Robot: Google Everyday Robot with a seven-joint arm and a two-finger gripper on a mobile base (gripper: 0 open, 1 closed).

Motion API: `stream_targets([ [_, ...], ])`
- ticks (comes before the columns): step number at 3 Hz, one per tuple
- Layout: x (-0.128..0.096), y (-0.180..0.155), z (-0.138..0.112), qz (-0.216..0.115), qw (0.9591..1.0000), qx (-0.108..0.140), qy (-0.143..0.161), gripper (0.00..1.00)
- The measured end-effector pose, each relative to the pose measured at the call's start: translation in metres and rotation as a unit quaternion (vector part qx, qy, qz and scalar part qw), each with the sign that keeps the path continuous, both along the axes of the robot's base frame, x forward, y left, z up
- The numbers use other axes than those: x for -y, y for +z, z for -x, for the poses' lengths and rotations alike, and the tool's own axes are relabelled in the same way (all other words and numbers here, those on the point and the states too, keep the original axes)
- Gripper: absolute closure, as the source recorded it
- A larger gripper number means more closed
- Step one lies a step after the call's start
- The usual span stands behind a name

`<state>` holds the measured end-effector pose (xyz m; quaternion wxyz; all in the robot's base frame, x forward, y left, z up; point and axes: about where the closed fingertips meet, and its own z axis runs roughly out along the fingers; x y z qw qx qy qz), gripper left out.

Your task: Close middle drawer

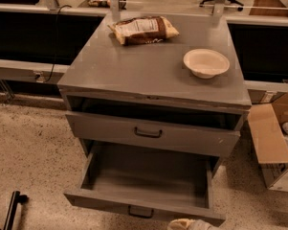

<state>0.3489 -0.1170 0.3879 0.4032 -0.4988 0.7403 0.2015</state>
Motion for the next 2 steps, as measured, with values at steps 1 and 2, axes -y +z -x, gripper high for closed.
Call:
stream_targets([
  [1, 0.001, -0.002, -0.026, 0.015, 0.9994, 0.025, -0.018, 1.0],
  [2, 0.003, 0.002, -0.044, 0.02, 0.9988, 0.037, -0.026, 1.0],
])
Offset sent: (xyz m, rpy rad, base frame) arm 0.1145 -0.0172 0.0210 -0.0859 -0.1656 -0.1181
